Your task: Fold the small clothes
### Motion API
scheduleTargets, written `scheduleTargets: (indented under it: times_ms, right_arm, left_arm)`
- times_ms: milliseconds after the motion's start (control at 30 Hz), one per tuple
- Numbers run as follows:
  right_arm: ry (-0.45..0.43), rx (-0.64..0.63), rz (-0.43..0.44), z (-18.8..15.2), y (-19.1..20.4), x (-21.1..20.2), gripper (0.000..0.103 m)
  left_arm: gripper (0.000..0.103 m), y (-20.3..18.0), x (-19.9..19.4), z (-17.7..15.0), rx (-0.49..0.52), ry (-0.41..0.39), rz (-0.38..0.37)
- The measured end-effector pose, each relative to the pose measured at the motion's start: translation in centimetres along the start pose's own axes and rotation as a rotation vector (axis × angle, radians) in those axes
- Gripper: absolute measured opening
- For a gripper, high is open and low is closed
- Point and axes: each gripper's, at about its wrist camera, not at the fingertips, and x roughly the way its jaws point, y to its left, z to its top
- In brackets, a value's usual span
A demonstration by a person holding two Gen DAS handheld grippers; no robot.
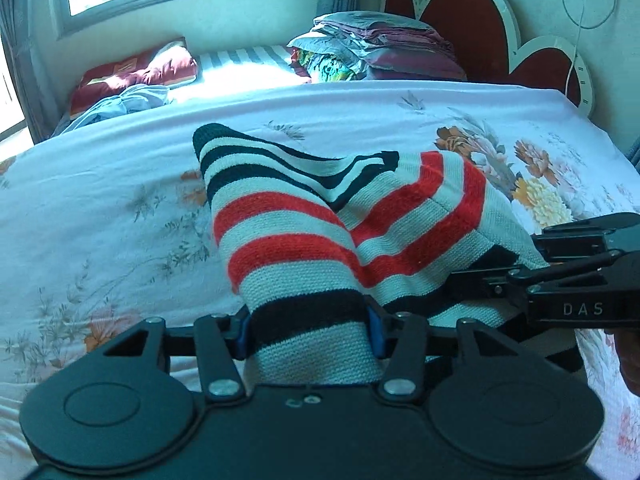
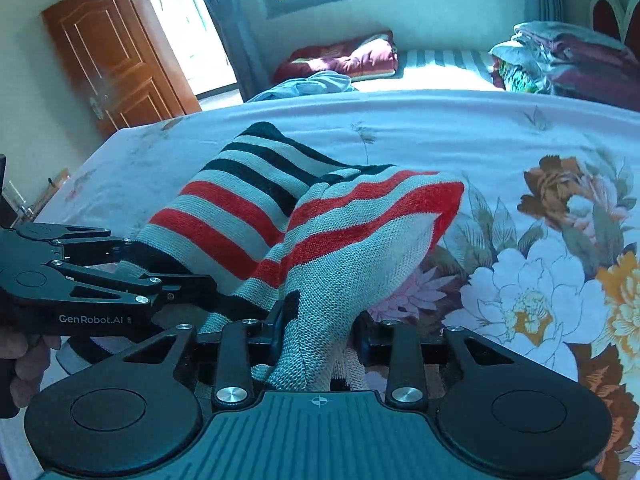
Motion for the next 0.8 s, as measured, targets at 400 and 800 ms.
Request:
scheduleTargets:
  times_ms: [400,800]
  right_arm:
    - [-0.046,-0.06,-0.067,2.0,10.6,1.2,0.033]
    - [-0.009,-0.091,-0.009,3.0,22.7,10.2,0.033]
  left_arm:
    - [0.05,8.4,-4.9,-1.7,0.023,-0.075,-0.036]
    - [0.05,21.0,-7.2,-5.7,-0.049,-0.058,0.004]
